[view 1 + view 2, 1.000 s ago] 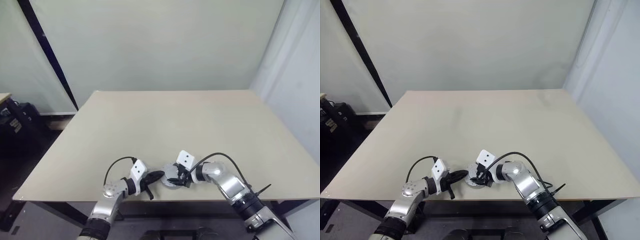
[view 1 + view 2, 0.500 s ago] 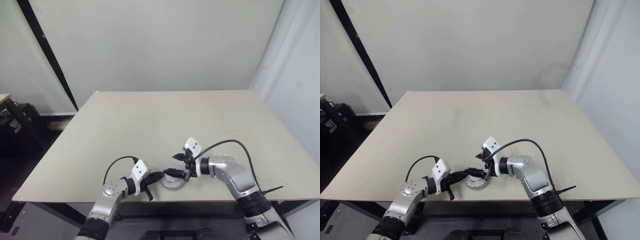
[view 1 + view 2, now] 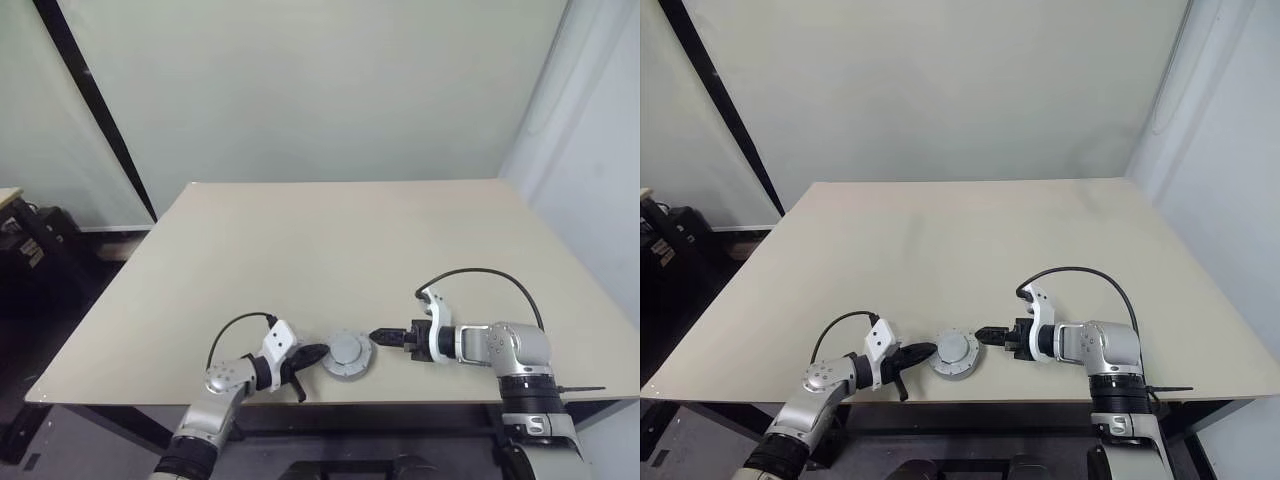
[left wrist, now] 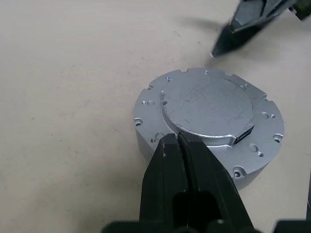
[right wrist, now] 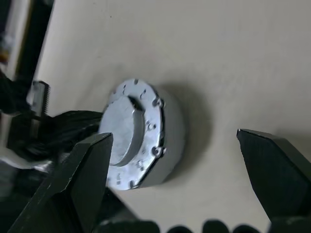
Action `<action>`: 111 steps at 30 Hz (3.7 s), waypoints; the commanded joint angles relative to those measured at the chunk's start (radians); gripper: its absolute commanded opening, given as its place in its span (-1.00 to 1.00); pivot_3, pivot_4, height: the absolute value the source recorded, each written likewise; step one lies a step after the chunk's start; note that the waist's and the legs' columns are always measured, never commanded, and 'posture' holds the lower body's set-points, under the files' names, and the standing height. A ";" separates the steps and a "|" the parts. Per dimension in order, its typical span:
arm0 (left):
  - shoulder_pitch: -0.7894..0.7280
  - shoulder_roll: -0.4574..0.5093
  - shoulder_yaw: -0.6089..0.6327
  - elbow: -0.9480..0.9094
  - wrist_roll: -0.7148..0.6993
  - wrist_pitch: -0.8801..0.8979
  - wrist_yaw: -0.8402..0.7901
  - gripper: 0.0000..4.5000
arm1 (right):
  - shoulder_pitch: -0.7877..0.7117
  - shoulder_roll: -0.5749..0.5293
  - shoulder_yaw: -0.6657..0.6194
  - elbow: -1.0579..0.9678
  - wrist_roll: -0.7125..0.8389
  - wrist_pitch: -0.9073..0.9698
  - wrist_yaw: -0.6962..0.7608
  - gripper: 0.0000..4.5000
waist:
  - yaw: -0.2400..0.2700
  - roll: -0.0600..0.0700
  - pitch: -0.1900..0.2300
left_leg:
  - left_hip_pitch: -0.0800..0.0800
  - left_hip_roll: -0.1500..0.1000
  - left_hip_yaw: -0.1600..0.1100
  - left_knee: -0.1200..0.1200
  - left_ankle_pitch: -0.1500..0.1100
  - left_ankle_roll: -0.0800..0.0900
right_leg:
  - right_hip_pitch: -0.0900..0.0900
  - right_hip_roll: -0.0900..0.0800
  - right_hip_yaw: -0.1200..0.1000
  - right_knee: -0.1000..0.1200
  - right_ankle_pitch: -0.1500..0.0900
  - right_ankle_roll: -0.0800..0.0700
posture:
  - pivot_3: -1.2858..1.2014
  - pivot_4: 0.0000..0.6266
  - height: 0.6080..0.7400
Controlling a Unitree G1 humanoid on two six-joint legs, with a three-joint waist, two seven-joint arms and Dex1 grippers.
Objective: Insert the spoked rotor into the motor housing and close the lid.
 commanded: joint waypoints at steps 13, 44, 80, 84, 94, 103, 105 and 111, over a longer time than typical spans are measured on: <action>0.024 0.009 -0.037 0.000 0.018 0.024 -0.017 -1.00 | -0.011 0.133 -0.127 0.108 0.128 0.073 -0.057 0.98 | -0.002 0.002 0.000 | 0.000 0.000 0.000 -0.001 -0.002 -0.003 | -0.001 0.000 0.000 -0.001 0.000 0.000 | 0.03 -1.00 1.00; 0.007 0.034 0.175 -0.085 -0.207 0.336 0.019 -0.13 | 0.052 0.189 -0.200 0.095 0.195 0.084 -0.151 -0.47 | -0.005 0.002 0.000 | -0.007 0.001 0.001 -0.005 -0.002 -0.003 | -0.012 0.000 0.000 -0.001 0.000 0.000 | 0.03 -1.00 1.00; 0.003 -0.111 0.536 -0.185 -0.804 1.190 0.218 1.00 | 0.091 0.315 -0.271 -0.026 0.425 0.107 -0.144 -0.47 | -0.028 -0.001 0.003 | -0.015 0.002 0.000 -0.008 0.000 0.000 | -0.019 0.002 0.000 -0.001 0.000 0.000 | 0.03 -1.00 1.00; 0.026 -0.076 0.540 -0.189 -0.829 1.231 0.199 1.00 | 0.092 0.312 -0.269 -0.022 0.426 0.098 -0.151 -0.47 | -0.028 -0.001 0.003 | -0.015 0.002 0.000 -0.008 0.000 0.000 | -0.019 0.002 0.000 -0.001 0.000 0.000 | 0.03 -1.00 1.00; 0.012 -0.127 0.545 -0.164 -0.872 1.261 0.230 1.00 | 0.101 0.312 -0.264 -0.027 0.431 0.105 -0.162 -0.47 | -0.027 -0.001 0.003 | -0.015 0.002 0.000 -0.008 0.000 0.000 | -0.019 0.002 0.000 -0.001 0.000 0.000 | 0.03 -1.00 1.00; -0.020 -0.174 0.562 -0.128 -0.878 1.265 0.252 1.00 | 0.104 0.311 -0.263 -0.034 0.433 0.112 -0.168 -0.47 | -0.028 -0.001 0.003 | -0.015 0.002 0.000 -0.008 0.000 0.000 | -0.019 0.002 0.000 -0.001 0.000 0.000 | 0.03 -1.00 1.00; -0.027 -0.181 0.579 -0.111 -0.890 1.273 0.267 0.84 | 0.103 0.311 -0.264 -0.034 0.433 0.113 -0.168 -0.47 | -0.028 -0.002 0.003 | -0.015 0.002 0.000 -0.007 0.000 0.000 | -0.019 0.002 0.000 -0.001 0.000 0.000 | 0.03 -1.00 1.00; -0.037 -0.198 0.605 -0.089 -0.922 1.289 0.289 0.01 | 0.103 0.303 -0.259 -0.031 0.440 0.111 -0.171 -0.47 | -0.028 -0.002 0.003 | -0.015 0.002 0.000 -0.007 0.000 0.000 | -0.019 0.002 0.000 -0.001 0.000 0.000 | 0.03 -1.00 1.00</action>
